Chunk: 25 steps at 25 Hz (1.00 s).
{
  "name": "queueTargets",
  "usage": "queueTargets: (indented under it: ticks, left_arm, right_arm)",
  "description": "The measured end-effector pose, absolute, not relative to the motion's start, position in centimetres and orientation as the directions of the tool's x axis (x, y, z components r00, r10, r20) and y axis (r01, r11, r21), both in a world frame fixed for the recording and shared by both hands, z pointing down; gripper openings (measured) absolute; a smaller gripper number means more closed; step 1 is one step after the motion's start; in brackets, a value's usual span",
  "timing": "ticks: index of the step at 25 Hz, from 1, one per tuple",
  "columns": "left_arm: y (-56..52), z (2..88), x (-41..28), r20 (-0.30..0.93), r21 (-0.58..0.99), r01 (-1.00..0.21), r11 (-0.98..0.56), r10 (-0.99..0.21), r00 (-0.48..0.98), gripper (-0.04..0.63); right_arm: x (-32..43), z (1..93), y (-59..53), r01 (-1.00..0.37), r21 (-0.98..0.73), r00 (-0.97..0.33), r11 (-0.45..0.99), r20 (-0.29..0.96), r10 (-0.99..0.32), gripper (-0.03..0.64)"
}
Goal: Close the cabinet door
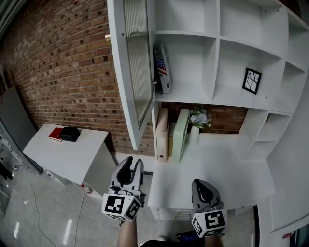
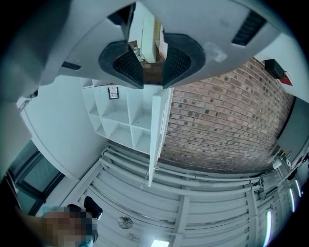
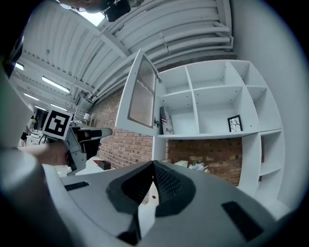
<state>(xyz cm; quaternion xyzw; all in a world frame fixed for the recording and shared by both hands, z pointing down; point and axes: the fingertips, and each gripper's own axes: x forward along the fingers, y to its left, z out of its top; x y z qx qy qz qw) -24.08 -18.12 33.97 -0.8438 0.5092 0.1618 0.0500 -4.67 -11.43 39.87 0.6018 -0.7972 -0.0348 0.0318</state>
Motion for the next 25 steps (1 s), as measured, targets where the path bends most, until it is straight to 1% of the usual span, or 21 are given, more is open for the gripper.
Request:
queueTargets:
  ticks: [2,7,15,20,25]
  left_arm:
    - [-18.9,33.4,-24.2,-0.336,0.081,-0.875,-0.476,-0.840,0.426,0.106]
    - [-20.2,31.4,-24.4,-0.379,0.085,-0.877,-0.473,-0.829,0.411,0.106]
    - [-21.5,30.7,-23.9,-0.378,0.054,-0.871,-0.488,-0.818,0.434,0.106]
    - [-21.7,30.1,-23.6,-0.374,0.004,-0.887,-0.463,-0.823,0.428,0.095]
    - [-21.3,28.9,-23.0,-0.419,0.008,-0.866,-0.500,-0.788,0.452,0.094]
  right_arm:
    - [-4.6,40.0,-12.0,-0.958,0.091,-0.272,0.271,0.009,-0.962,0.000]
    - [-3.6,39.7,-13.7,-0.961,0.089,-0.261,0.261,0.012,-0.965,0.000]
    - [-3.1,39.8,-15.3,-0.966,0.071,-0.247,0.248,0.014,-0.969,0.000]
    - [-3.0,39.5,-15.5,-0.968,0.069,-0.242,0.242,0.006,-0.970,0.000]
    - [-2.9,39.5,-15.7,-0.970,0.069,-0.233,0.233,0.010,-0.972,0.000]
